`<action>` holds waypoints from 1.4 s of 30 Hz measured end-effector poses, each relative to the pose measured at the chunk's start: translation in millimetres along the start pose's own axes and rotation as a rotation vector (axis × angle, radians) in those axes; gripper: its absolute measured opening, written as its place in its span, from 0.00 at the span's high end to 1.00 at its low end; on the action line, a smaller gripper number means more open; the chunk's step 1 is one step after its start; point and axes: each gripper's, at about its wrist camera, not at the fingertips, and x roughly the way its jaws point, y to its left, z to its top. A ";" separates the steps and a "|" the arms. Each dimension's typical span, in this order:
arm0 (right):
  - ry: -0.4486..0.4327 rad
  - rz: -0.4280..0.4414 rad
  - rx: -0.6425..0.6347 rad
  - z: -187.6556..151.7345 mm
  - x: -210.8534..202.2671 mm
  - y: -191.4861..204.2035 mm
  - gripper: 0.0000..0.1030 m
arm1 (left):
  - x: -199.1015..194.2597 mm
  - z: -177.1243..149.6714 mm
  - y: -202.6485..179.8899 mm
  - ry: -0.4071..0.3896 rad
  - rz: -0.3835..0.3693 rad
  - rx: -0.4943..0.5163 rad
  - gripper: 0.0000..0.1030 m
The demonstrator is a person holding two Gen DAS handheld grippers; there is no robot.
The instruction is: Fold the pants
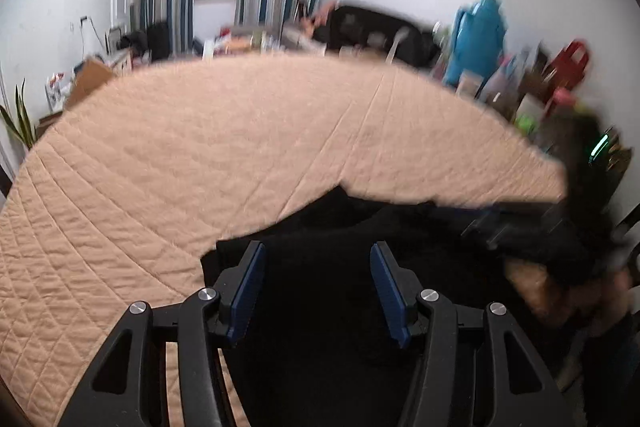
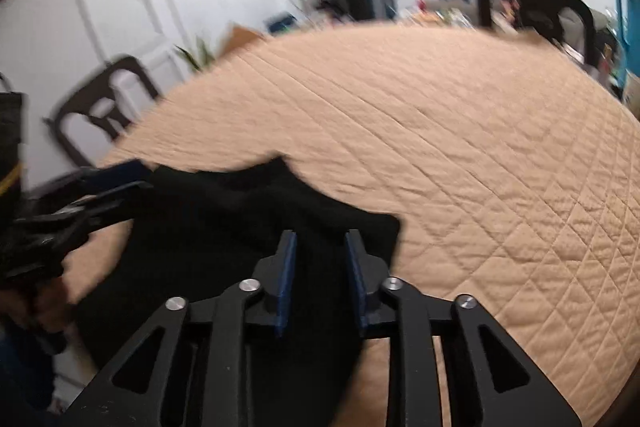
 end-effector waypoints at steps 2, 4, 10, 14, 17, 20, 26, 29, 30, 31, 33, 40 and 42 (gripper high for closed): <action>-0.019 -0.086 0.019 2.9 -2.1 -8.8 0.95 | 4.9 -3.5 2.4 0.007 0.004 -0.004 0.44; -0.011 -0.081 0.063 -0.3 -2.6 -17.4 0.94 | -1.2 -5.7 3.9 0.004 0.004 -0.015 0.45; -0.103 -0.041 -0.028 -26.8 -45.6 14.4 0.92 | -26.8 -24.8 -3.4 -0.015 0.063 -0.004 0.44; -0.143 0.000 -0.095 -53.3 -69.4 42.6 0.91 | -44.3 -39.1 -6.8 -0.036 0.086 -0.010 0.45; -0.139 -0.015 -0.127 -76.9 -74.1 54.2 0.90 | -54.5 -56.2 -6.2 -0.032 0.089 -0.033 0.45; -0.098 -0.033 -0.150 -97.9 -68.2 57.8 0.90 | -61.0 -70.7 -2.5 -0.036 0.092 -0.055 0.44; -0.150 -0.023 -0.120 -106.2 -69.9 50.9 0.90 | -63.5 -80.8 8.0 -0.052 0.045 -0.127 0.42; -0.166 -0.028 -0.128 -108.9 -71.6 51.4 0.90 | -63.5 -84.2 9.6 -0.064 0.036 -0.143 0.42; -0.173 -0.030 -0.128 -111.1 -72.4 52.0 0.90 | -63.3 -84.7 10.1 -0.066 0.035 -0.149 0.42; -0.176 -0.030 -0.125 -110.8 -72.4 51.7 0.90 | -63.2 -85.6 10.3 -0.067 0.034 -0.152 0.42; -0.176 -0.027 -0.120 -108.9 -72.1 50.5 0.90 | -63.4 -86.5 11.0 -0.066 0.033 -0.155 0.41; -0.148 -0.016 -0.102 -101.5 -77.5 47.6 0.83 | -64.7 -82.9 10.6 -0.060 0.042 -0.144 0.40; -0.149 -0.001 -0.077 -98.0 -79.9 42.0 0.74 | -63.9 -78.3 11.1 -0.059 0.054 -0.138 0.41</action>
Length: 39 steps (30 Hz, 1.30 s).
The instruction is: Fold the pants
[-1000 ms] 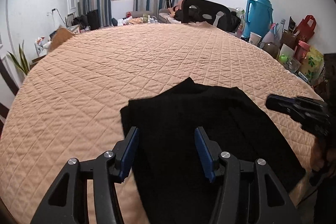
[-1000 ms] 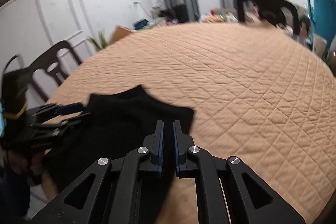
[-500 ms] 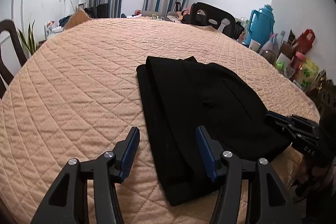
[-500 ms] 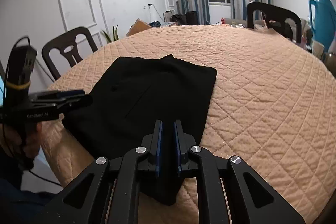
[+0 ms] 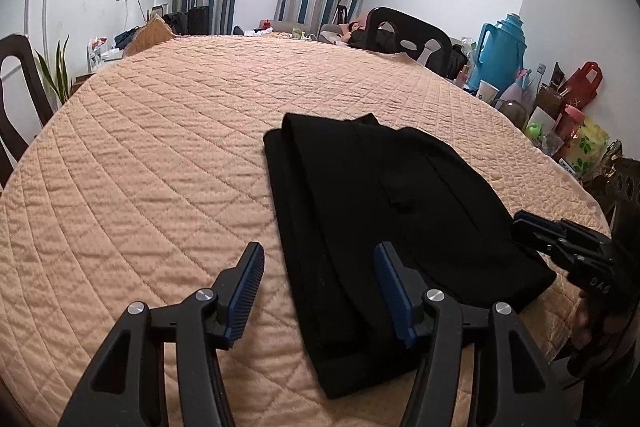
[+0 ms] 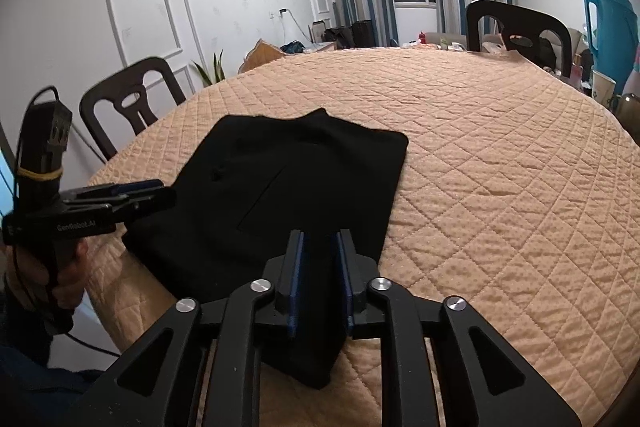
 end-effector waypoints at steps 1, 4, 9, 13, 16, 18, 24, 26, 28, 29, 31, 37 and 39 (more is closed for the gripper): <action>0.000 0.000 0.016 1.1 -0.3 -3.6 0.65 | 1.0 2.6 0.5 -0.003 0.008 0.002 0.41; 0.004 0.020 0.085 5.6 2.2 -17.9 0.59 | 8.8 11.1 5.2 -0.007 0.012 -0.004 0.41; 0.063 0.107 0.219 13.5 22.8 -41.7 0.59 | 26.9 22.8 17.0 0.036 -0.077 -0.068 0.41; 0.112 0.151 0.274 17.7 40.3 -46.8 0.58 | 36.9 26.5 23.9 0.066 -0.133 -0.129 0.40; 0.116 0.154 0.281 18.3 40.7 -42.9 0.56 | 35.4 23.6 21.5 0.067 -0.140 -0.139 0.39; 0.118 0.165 0.289 15.2 39.2 -40.5 0.56 | 32.5 18.7 18.0 0.071 -0.153 -0.137 0.39; 0.117 0.198 0.303 7.0 30.2 -39.9 0.56 | 23.4 9.3 16.9 0.069 -0.176 -0.155 0.39; 0.123 0.198 0.297 10.4 33.4 -39.8 0.56 | 29.2 16.2 17.6 0.083 -0.187 -0.161 0.39; 0.131 0.210 0.310 15.3 39.2 -41.1 0.56 | 36.2 23.3 17.3 0.084 -0.189 -0.159 0.39; 0.132 0.215 0.319 17.4 42.6 -41.7 0.56 | 38.5 25.7 16.4 0.084 -0.187 -0.159 0.39; 0.132 0.218 0.334 19.8 47.4 -41.8 0.56 | 39.7 26.7 15.8 0.086 -0.182 -0.165 0.39; 0.116 0.192 0.316 11.4 38.3 -35.9 0.71 | 27.2 12.5 20.3 0.068 -0.183 -0.192 0.51; 0.114 0.193 0.321 13.1 39.8 -38.1 0.74 | 30.0 16.1 19.7 0.074 -0.184 -0.186 0.57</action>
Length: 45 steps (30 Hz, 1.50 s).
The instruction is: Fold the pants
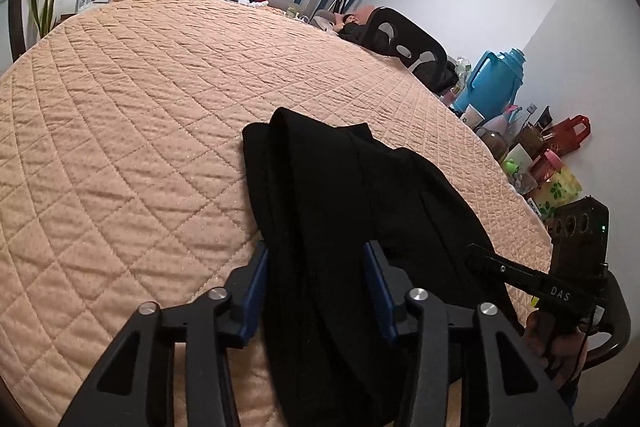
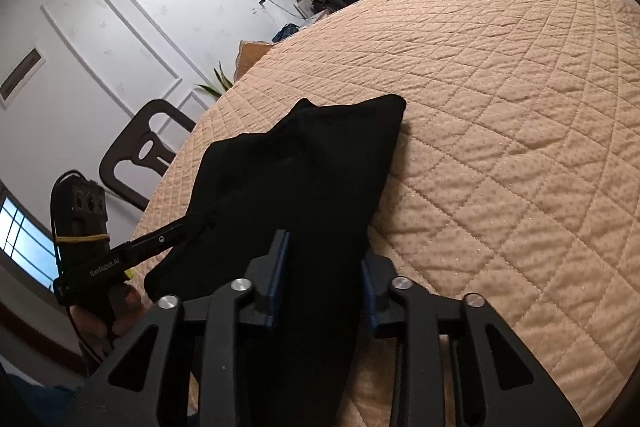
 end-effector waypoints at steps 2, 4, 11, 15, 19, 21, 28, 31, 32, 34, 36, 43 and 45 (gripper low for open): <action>-0.004 0.004 0.013 4.4 1.1 -0.6 0.79 | 1.3 5.0 -3.7 0.008 0.002 0.009 0.64; -0.016 -0.003 -0.008 7.7 -1.3 5.8 0.83 | -4.1 8.1 -11.1 -0.012 0.010 0.040 0.71; -0.042 0.064 -0.035 24.8 -9.5 24.2 0.84 | -22.0 26.9 -16.2 -0.050 -0.011 0.079 0.77; -0.065 0.095 -0.088 51.2 -5.5 45.5 0.84 | -34.6 54.0 -9.2 -0.094 -0.003 0.097 0.76; -0.083 0.125 -0.121 83.3 11.2 63.4 0.84 | -37.5 88.5 3.4 -0.121 0.027 0.103 0.76; -0.077 0.132 -0.126 98.1 26.4 68.8 0.84 | -32.2 104.6 11.4 -0.123 0.055 0.100 0.76; -0.040 0.125 -0.124 134.1 85.7 70.9 0.84 | 4.8 138.1 41.7 -0.084 0.122 0.106 0.76; -0.003 0.110 -0.116 138.3 111.8 57.3 0.84 | 25.1 137.8 63.1 -0.055 0.126 0.082 0.76; 0.019 0.096 -0.095 136.8 121.5 48.8 0.84 | 33.3 135.2 72.3 -0.031 0.124 0.059 0.75; 0.058 0.066 -0.078 131.4 134.8 36.2 0.83 | 40.9 126.1 86.1 -0.017 0.136 0.037 0.69; 0.066 0.054 -0.075 127.3 135.1 28.5 0.79 | 35.5 119.8 94.8 -0.026 0.100 0.004 0.67; 0.003 -0.076 -0.193 110.8 91.5 51.7 0.76 | -3.1 103.0 77.7 -0.085 0.163 0.045 0.68; -0.008 -0.058 -0.243 102.1 82.4 62.2 0.76 | -14.9 93.8 64.3 -0.108 0.172 0.086 0.68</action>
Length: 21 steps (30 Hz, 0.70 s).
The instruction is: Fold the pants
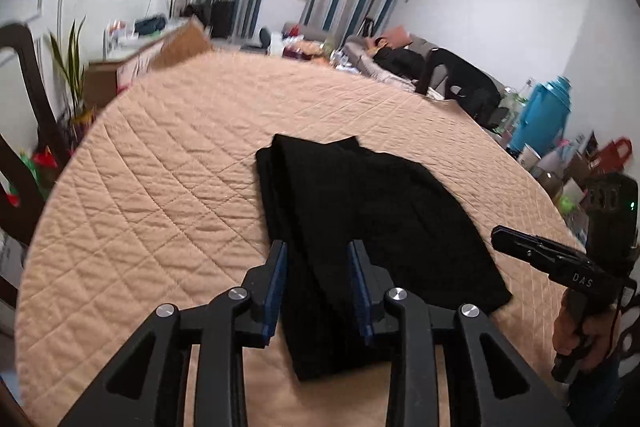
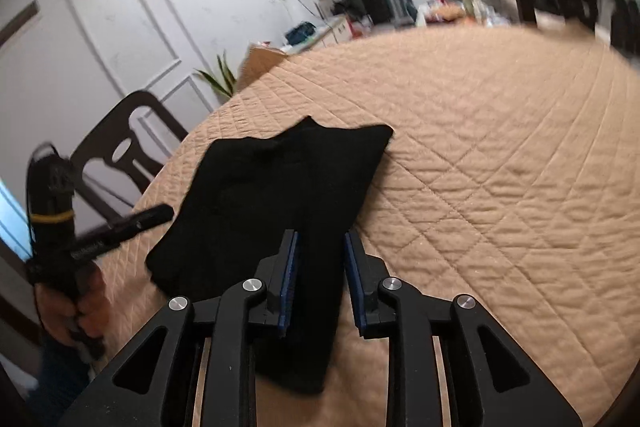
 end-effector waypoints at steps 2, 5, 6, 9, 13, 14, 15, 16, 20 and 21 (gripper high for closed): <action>0.009 -0.009 -0.058 -11.6 -4.6 13.6 0.76 | -7.1 -5.7 -8.6 -0.006 -0.015 0.027 0.68; 0.067 -0.043 -0.149 -28.4 1.4 25.8 0.77 | -3.7 -17.5 -21.4 0.019 -0.025 0.071 0.68; 0.091 -0.061 -0.169 -32.3 5.1 26.1 0.77 | 1.6 -22.1 -23.4 0.035 -0.013 0.084 0.68; 0.106 -0.048 -0.180 -35.3 4.5 21.4 0.77 | 10.9 -27.3 -18.9 0.053 -0.006 0.082 0.65; 0.096 -0.070 -0.191 -21.8 2.3 21.3 0.77 | 6.3 -20.4 -20.4 0.055 -0.006 0.083 0.66; 0.081 -0.082 -0.197 -16.7 2.9 22.4 0.77 | 5.2 -17.5 -22.8 0.049 0.008 0.093 0.66; 0.059 -0.080 -0.192 -8.5 3.5 21.2 0.77 | 4.7 -14.0 -24.2 0.043 0.017 0.096 0.66; 0.046 -0.074 -0.183 -3.3 4.8 21.0 0.77 | 4.8 -8.6 -25.4 0.032 0.023 0.094 0.66; 0.019 -0.096 -0.144 26.9 24.8 11.9 0.77 | 15.1 18.7 -34.5 0.001 0.028 0.104 0.66; 0.023 -0.099 -0.132 33.5 33.3 9.8 0.77 | 22.7 25.3 -36.2 0.011 0.029 0.107 0.66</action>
